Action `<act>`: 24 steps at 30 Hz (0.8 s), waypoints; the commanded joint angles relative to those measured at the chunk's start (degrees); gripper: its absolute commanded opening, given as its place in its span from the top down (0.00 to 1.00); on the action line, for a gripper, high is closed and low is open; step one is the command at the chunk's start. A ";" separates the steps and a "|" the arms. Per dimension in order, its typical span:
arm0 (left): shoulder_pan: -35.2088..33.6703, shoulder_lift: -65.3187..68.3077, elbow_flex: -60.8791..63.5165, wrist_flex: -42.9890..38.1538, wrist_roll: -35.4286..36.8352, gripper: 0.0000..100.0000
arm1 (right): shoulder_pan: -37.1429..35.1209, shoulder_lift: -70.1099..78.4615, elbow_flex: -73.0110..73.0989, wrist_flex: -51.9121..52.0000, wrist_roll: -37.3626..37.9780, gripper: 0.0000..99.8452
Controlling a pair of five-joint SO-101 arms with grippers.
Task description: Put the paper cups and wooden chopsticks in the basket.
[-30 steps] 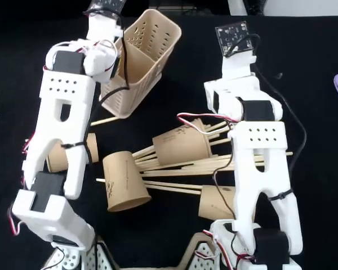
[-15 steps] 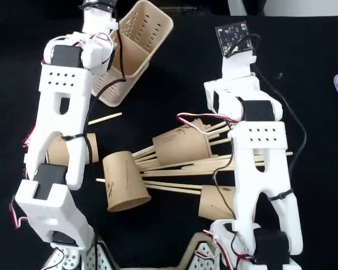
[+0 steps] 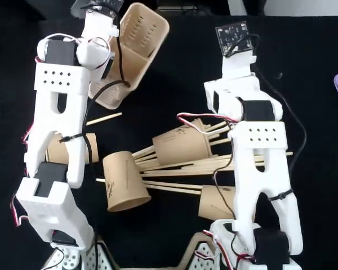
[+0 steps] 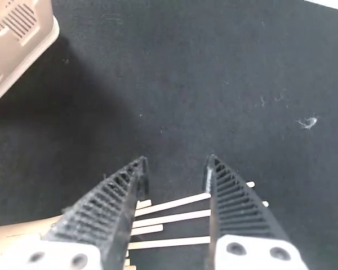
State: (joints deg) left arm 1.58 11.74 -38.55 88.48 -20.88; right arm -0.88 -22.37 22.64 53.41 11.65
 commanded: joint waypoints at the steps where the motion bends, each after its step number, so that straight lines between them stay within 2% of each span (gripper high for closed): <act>1: 0.48 0.00 -4.26 1.67 -0.44 0.97 | 0.62 -2.59 -0.92 -2.29 -0.44 0.82; 6: 0.22 0.18 -3.12 -0.09 -0.26 0.97 | 0.00 -0.75 -6.37 -8.88 0.00 0.81; 10: 0.66 0.09 -2.86 0.09 -0.18 0.97 | -3.96 11.03 -24.75 2.20 3.96 0.78; 15: 2.07 -0.35 -2.68 1.14 -1.58 0.97 | -0.44 32.84 -55.96 15.38 0.09 0.78; 24: 6.37 -0.44 -5.14 3.25 -3.34 0.97 | -0.79 61.41 -103.34 37.71 4.57 0.78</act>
State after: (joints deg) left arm 6.07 12.26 -39.87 90.77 -23.96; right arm -1.76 34.07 -63.43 85.85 14.37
